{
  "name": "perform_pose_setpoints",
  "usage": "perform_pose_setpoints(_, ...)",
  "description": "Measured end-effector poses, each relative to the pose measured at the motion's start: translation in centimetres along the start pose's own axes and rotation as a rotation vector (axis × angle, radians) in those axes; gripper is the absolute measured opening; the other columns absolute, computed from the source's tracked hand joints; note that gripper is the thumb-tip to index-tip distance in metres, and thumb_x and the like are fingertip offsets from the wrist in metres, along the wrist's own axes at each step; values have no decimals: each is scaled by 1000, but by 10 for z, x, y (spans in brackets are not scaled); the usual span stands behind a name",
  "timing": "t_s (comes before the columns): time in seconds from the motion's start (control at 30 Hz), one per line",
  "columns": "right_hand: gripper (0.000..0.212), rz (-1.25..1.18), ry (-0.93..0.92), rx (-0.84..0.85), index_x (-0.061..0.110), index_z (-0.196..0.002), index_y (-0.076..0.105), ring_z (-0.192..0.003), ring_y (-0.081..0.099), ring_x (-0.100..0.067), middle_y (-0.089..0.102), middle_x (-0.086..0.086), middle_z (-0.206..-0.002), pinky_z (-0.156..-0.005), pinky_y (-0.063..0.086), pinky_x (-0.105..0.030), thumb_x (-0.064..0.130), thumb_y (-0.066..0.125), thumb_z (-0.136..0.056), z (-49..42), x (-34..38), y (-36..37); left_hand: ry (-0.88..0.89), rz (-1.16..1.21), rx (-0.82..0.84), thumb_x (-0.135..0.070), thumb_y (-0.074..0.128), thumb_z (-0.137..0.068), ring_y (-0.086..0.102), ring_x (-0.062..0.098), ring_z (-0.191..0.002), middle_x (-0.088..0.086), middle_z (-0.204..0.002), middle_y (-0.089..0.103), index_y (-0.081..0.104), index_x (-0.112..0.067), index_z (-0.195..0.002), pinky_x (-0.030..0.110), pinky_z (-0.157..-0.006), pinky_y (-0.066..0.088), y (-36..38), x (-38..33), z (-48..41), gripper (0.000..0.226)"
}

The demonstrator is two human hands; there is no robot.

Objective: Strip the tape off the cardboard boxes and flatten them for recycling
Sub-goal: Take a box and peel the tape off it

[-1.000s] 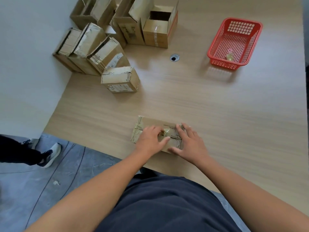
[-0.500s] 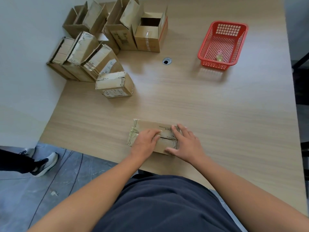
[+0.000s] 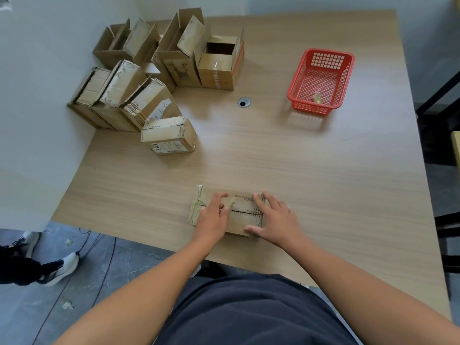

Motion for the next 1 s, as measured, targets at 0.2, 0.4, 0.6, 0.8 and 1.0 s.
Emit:
perform_pose_setpoints(0.2, 103, 26, 9, 7, 44, -162, 5, -155, 15, -27, 2, 9, -172, -121, 26, -54, 84, 54, -81, 1, 3, -2, -53, -3, -37, -43, 50, -104, 62, 16, -85, -8, -91, 63, 66, -29, -100, 30, -67, 45, 4, 11, -7, 21)
perform_pose_setpoints(0.4, 104, 41, 24, 14, 44, -162, 4, -155, 15, -27, 3, 8, -172, -120, 26, -55, 83, 56, -80, 0, 5, -3, 49, -287, -16, -43, 64, -96, 50, 15, -100, -2, -115, 46, 59, -19, -127, 27, -85, 46, 15, 15, 4, 39)
perform_pose_setpoints(0.6, 104, 35, 27, 9, 42, -162, 6, -155, 14, -27, 2, 8, -172, -120, 25, -54, 81, 58, -81, -1, 6, -1, -37, -147, -81, -25, 52, -104, 60, 23, -94, 3, -103, 62, 38, -31, -145, 38, -78, 51, 6, 9, 5, 44)
perform_pose_setpoints(0.8, 104, 56, 17, 5, 40, -163, 5, -156, 10, -27, 3, 7, -171, -120, 25, -54, 82, 55, -82, 0, 6, -1, 90, -249, -40, -44, 56, -100, 51, 14, -112, -2, -125, 51, 63, -24, -132, 31, -94, 47, 5, 16, 2, 38)
perform_pose_setpoints(1.0, 104, 77, 28, 9, 41, -163, 6, -156, 10, -27, 3, 7, -171, -120, 26, -55, 83, 55, -81, -1, 6, -1, 45, -275, -102, -36, 63, -98, 55, 15, -102, -5, -112, 56, 66, -21, -116, 28, -79, 45, 3, 17, -9, 23)
Point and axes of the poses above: each hand's wrist, its own z-axis away from the middle knuckle, its own y-axis out of the palm, x = y × z, the point moved 1 cm from there along -z, towards the middle knuckle
